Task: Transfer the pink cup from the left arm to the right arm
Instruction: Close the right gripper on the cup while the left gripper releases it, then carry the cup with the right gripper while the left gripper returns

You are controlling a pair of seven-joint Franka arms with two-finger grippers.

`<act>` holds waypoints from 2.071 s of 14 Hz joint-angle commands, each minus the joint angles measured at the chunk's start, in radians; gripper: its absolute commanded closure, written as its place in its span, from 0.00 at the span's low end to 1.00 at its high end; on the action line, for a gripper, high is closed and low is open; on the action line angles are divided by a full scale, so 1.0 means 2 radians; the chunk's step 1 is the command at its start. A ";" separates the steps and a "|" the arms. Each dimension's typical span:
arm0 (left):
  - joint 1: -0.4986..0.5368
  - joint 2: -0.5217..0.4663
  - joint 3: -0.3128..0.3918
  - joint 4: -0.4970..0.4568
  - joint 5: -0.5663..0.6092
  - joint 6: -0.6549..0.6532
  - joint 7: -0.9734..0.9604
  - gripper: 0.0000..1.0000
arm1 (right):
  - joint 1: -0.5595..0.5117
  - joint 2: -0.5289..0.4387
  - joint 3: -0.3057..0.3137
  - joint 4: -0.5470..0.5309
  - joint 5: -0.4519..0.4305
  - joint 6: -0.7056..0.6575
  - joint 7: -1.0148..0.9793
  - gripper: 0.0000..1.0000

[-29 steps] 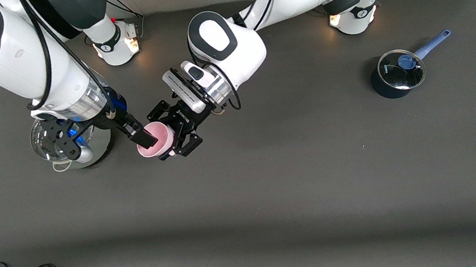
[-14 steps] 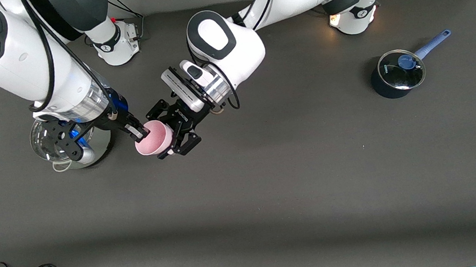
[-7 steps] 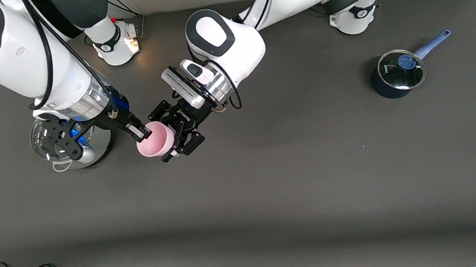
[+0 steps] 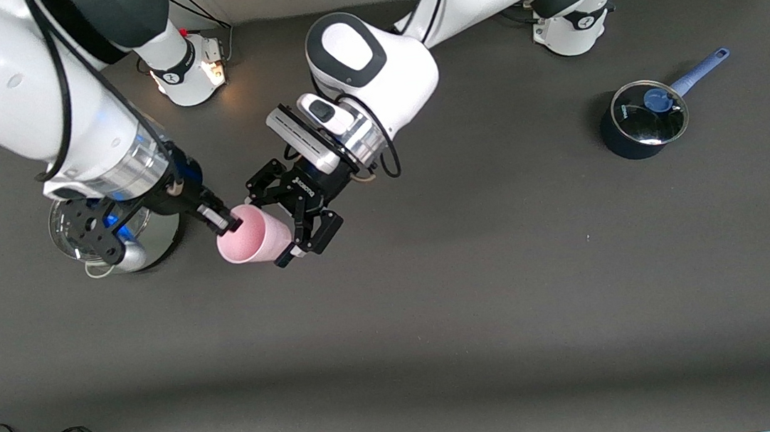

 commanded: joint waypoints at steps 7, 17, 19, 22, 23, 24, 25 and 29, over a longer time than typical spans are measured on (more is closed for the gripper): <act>0.279 -0.279 0.010 -0.415 0.001 -0.291 -0.021 0.00 | -0.127 0.010 -0.011 0.004 -0.021 -0.027 -0.181 1.00; 0.616 -0.408 0.014 -0.531 0.342 -0.814 -0.027 0.00 | -0.274 0.021 -0.011 -0.062 -0.077 0.110 -0.621 1.00; 0.660 -0.419 0.015 -0.522 0.416 -0.867 -0.035 0.00 | -0.282 0.023 -0.011 -0.077 -0.074 0.136 -0.677 1.00; 0.687 -0.436 0.023 -0.485 0.533 -0.937 -0.134 0.00 | -0.281 0.025 -0.011 -0.158 -0.063 0.234 -0.694 1.00; 0.687 -0.436 0.024 -0.470 0.562 -0.951 -0.174 0.00 | -0.279 0.026 -0.011 -0.195 -0.054 0.275 -0.700 1.00; 0.687 -0.437 0.027 -0.456 0.580 -0.962 -0.218 0.00 | -0.280 0.026 -0.010 -0.224 -0.040 0.302 -0.715 1.00; 0.687 -0.437 0.036 -0.440 0.591 -0.972 -0.265 0.00 | -0.282 0.027 -0.011 -0.238 -0.011 0.309 -0.743 1.00; 0.687 -0.433 0.045 -0.392 0.637 -0.963 -0.446 0.00 | -0.296 0.064 -0.011 -0.245 0.043 0.311 -0.828 1.00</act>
